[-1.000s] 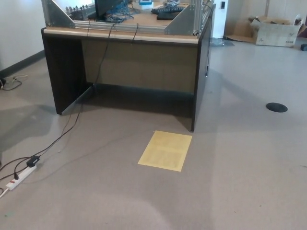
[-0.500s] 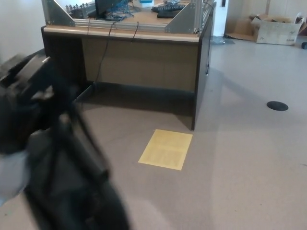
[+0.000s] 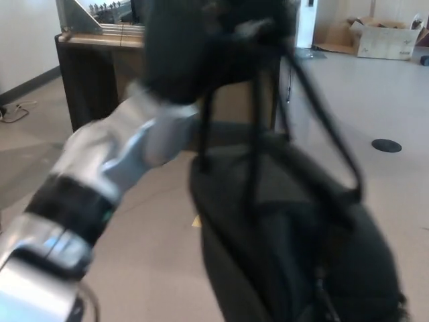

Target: A person hands over a black lunchbag to the robot and the robot uses its left hand to grab the strips of the lunchbag, the gives it back to the person.

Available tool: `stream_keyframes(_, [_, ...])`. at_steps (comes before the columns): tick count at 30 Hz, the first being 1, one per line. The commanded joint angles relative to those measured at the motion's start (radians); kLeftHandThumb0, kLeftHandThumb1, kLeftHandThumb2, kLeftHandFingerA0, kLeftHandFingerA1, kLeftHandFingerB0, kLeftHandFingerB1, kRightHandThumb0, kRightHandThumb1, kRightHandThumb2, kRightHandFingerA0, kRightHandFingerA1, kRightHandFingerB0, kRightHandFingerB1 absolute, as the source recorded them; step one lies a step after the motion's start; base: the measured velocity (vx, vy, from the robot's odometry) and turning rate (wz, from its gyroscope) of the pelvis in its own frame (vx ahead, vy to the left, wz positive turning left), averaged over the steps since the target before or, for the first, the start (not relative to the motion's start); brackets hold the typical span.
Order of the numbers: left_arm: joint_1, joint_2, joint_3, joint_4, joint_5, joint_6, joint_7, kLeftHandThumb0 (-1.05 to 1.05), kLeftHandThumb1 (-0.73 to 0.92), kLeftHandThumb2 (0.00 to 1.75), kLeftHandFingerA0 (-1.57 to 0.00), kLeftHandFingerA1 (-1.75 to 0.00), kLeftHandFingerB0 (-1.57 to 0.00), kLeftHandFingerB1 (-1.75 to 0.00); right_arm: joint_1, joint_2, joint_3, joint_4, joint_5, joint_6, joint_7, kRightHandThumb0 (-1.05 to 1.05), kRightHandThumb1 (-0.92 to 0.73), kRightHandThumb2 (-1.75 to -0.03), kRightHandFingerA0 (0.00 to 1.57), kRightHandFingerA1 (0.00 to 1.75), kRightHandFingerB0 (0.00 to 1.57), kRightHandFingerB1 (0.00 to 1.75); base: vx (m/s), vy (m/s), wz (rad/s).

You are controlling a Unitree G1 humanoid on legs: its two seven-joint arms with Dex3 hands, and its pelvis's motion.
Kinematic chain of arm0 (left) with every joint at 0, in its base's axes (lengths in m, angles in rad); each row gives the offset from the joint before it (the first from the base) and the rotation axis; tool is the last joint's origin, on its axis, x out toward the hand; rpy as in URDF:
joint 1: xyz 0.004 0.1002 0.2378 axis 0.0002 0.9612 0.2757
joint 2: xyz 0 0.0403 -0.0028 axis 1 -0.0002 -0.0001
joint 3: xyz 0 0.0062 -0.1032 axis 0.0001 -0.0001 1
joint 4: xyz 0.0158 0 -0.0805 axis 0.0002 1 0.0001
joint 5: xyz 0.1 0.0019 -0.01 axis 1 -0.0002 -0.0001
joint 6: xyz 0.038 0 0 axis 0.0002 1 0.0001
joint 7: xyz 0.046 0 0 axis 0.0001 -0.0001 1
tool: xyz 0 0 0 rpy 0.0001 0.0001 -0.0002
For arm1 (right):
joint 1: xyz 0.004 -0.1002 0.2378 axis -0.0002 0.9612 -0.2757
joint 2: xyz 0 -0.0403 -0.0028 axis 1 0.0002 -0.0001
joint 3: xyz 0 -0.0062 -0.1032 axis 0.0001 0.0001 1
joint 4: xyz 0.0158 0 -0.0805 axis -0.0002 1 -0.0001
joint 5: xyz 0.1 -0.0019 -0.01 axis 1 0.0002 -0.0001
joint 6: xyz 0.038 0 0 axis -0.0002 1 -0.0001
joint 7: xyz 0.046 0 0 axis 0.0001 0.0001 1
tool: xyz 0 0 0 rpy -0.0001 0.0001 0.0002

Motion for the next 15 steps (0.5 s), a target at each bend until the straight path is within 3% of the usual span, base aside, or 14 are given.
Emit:
stream_keyframes(1, [-0.149,-0.054,-0.097,0.076,0.127,0.083,-0.007,-0.30,0.53,0.60,-0.92,-1.75,-0.76,-1.57,-0.013,-0.011,-0.016,0.009,0.029,-0.002,0.011,-0.49,-0.71,-0.61,0.72,0.51,0.66,0.49,0.00,0.000,0.00])
stream_keyframes(2, [-0.154,-0.067,-0.107,0.085,0.111,0.076,-0.027,-0.37,0.36,0.80,-1.22,-1.41,-0.99,-1.27,-0.003,-0.008,-0.017,0.002,0.031,-0.003,0.016,-0.51,-0.71,-0.61,0.71,0.51,0.65,0.48,0.00,0.000,0.00])
stream_keyframes(3, [-0.155,-0.072,-0.113,0.085,0.104,0.073,-0.040,-0.36,0.55,0.56,-0.87,-1.75,-0.81,-1.39,-0.001,-0.007,-0.019,-0.002,0.033,-0.003,0.019,-0.50,-0.72,-0.61,0.71,0.51,0.65,0.48,0.00,0.000,0.00])
stream_keyframes(6, [-0.158,-0.096,-0.130,0.090,0.098,0.076,-0.040,-0.37,0.58,0.59,-0.88,-1.72,-0.85,-1.27,0.003,-0.014,-0.010,0.003,0.020,-0.009,0.011,-0.52,-0.73,-0.62,0.70,0.50,0.65,0.48,0.00,0.000,0.00])
stream_keyframes(7, [-0.156,-0.120,-0.134,0.087,0.089,0.079,-0.050,-0.45,0.50,0.63,-0.96,-1.58,-0.97,-0.72,0.005,-0.014,-0.012,0.008,0.023,-0.021,0.012,-0.50,-0.61,-1.00,0.65,0.67,0.54,0.61,0.00,0.000,0.00])
stream_keyframes(9, [-0.160,-0.152,-0.138,0.102,0.077,0.067,-0.044,-0.36,0.53,0.56,-0.96,-1.60,-0.99,-0.70,0.005,-0.012,-0.014,0.016,0.027,-0.035,0.010,-0.50,-0.59,-0.99,0.66,0.68,0.55,0.61,0.00,0.000,0.00])
stream_keyframes(10, [-0.166,-0.168,-0.141,0.110,0.080,0.070,-0.037,-0.30,0.44,0.90,-1.20,-1.31,-0.90,-0.94,0.003,-0.014,-0.014,0.016,0.028,-0.033,0.012,-0.49,-0.59,-0.99,0.66,0.68,0.55,0.62,0.00,0.000,0.00])
stream_keyframes(11, [-0.171,-0.181,-0.142,0.113,0.080,0.076,-0.040,-0.34,0.61,0.58,-0.90,-1.69,-0.91,-0.90,0.000,-0.015,-0.014,0.015,0.029,-0.028,0.016,-0.48,-0.60,-0.99,0.65,0.67,0.55,0.61,0.00,0.000,0.00])
stream_keyframes(13, [-0.176,-0.197,-0.141,0.110,0.077,0.081,-0.048,-0.36,0.62,0.58,-0.90,-1.68,-0.91,-0.91,-0.003,-0.012,-0.015,0.005,0.030,-0.014,0.018,-0.47,-0.60,-0.99,0.65,0.67,0.55,0.62,0.00,0.000,0.00])
stream_keyframes(15, [-0.179,-0.202,-0.147,0.094,0.100,0.107,-0.047,-0.37,0.60,0.58,-0.94,-1.65,-0.92,-0.71,-0.007,-0.009,-0.016,0.009,0.031,-0.016,0.014,-0.46,-0.59,-0.98,0.65,0.67,0.56,0.62,0.00,0.000,0.00])
